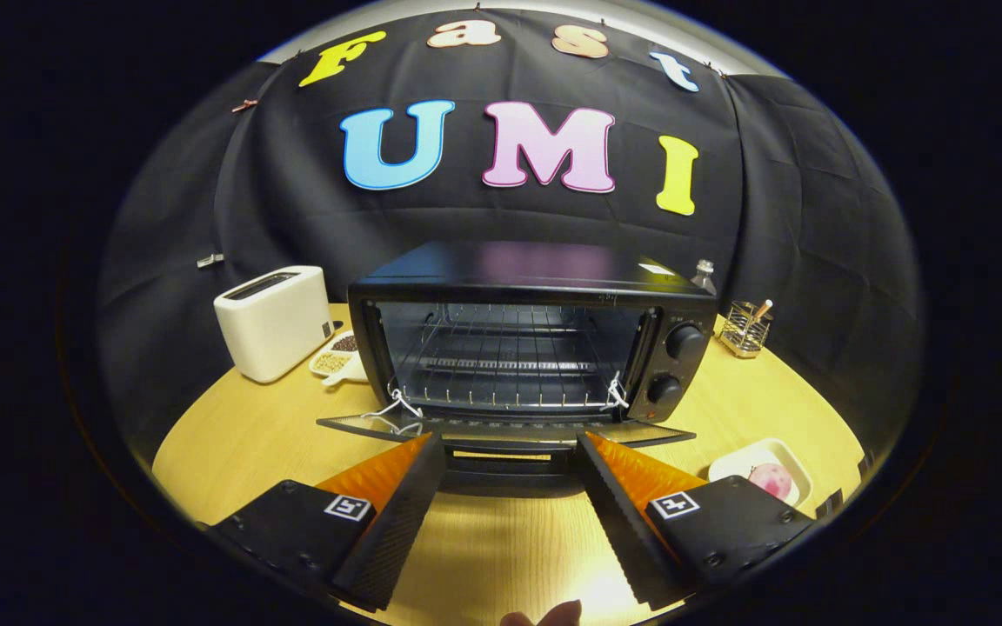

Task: Open the toaster oven, put the food inside, and close the toaster oven door.

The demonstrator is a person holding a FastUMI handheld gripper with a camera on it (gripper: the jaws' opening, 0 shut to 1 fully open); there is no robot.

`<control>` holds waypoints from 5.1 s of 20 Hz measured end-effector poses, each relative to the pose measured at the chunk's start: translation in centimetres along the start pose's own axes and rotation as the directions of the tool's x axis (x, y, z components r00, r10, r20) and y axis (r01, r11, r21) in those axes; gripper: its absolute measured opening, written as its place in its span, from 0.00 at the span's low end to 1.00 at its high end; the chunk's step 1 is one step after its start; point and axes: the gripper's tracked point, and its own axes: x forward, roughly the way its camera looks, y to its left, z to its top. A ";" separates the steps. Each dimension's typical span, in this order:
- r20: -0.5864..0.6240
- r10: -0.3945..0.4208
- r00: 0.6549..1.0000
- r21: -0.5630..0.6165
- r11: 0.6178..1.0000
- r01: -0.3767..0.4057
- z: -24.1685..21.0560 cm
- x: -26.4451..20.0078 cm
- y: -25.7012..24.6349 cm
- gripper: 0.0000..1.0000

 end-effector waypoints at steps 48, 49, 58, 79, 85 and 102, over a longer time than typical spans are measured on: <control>-0.795 0.259 0.548 0.215 0.966 -0.144 -13.6 0.9 -34.7 0.55; -0.801 0.260 0.539 0.213 0.966 -0.149 -13.9 1.1 -34.8 0.46; -0.771 0.391 0.503 0.361 0.919 -0.161 -14.3 1.4 -34.1 0.09; -0.533 0.610 0.586 0.714 0.696 -0.074 -8.4 -4.3 -28.0 0.05; -0.472 0.602 0.643 0.784 0.620 -0.005 -5.4 -5.0 -19.9 0.05; -0.413 0.299 0.860 0.906 0.237 0.352 0.2 5.9 -4.8 0.05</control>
